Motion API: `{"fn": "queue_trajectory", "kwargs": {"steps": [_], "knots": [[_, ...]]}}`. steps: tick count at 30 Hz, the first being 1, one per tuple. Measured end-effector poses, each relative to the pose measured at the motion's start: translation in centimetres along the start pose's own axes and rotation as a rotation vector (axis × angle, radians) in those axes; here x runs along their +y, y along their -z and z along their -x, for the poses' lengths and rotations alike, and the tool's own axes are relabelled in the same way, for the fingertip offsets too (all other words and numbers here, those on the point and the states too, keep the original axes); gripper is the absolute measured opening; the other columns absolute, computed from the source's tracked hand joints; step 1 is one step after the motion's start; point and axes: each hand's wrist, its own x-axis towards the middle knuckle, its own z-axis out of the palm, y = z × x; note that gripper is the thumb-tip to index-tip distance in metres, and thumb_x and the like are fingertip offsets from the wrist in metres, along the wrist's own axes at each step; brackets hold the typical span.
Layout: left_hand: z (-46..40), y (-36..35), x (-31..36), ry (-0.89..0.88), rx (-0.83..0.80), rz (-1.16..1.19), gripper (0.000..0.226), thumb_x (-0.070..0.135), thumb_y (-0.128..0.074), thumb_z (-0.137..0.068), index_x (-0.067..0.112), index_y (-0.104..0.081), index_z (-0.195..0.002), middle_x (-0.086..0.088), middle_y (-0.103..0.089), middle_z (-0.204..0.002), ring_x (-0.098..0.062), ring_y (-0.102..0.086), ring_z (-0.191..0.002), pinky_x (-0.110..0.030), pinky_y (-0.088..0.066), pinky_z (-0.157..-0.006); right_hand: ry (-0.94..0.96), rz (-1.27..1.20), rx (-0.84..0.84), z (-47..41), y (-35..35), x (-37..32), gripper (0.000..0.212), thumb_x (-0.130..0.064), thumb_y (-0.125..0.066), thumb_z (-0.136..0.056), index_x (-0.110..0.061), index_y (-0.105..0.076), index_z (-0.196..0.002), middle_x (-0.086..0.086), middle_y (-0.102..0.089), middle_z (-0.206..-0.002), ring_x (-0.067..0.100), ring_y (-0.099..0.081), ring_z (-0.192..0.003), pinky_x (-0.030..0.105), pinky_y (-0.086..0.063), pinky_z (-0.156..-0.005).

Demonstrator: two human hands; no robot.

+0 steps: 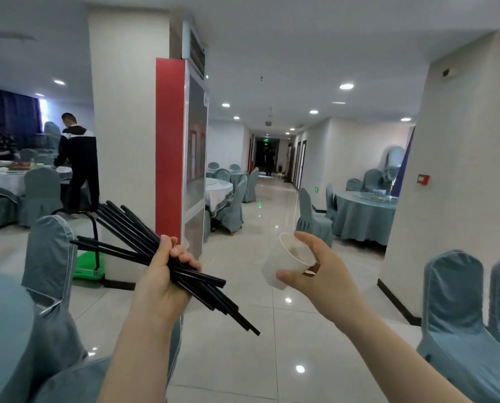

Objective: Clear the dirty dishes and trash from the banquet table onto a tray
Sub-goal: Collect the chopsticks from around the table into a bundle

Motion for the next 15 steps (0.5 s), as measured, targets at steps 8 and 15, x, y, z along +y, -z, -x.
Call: {"fn": "queue_trajectory", "kwargs": {"steps": [8, 15], "knots": [[-17.4, 3.4, -7.4, -0.053, 0.125, -0.024, 0.022, 0.033, -0.049, -0.096, 0.018, -0.051, -0.08, 0.011, -0.045, -0.051, -0.003, -0.046, -0.042, -0.016, -0.045, -0.047, 0.029, -0.031, -0.136, -17.5, -2.1, 12.5, 0.069, -0.034, -0.085, -0.062, -0.051, -0.048, -0.118, -0.021, -0.06, -0.108, 0.0, -0.062, -0.091, 0.022, -0.051, -0.08], [-31.4, 6.2, -8.4, -0.22, 0.303, -0.012, 0.023, 0.032, -0.049, -0.096, 0.017, -0.051, -0.079, 0.009, -0.045, -0.05, -0.004, -0.046, -0.04, -0.015, -0.045, -0.045, 0.065, -0.164, -0.321, -36.0, -8.7, 20.7, 0.07, -0.028, -0.085, -0.063, -0.044, -0.05, -0.122, -0.02, -0.06, -0.107, -0.004, -0.061, -0.086, 0.011, -0.048, -0.071]]}}
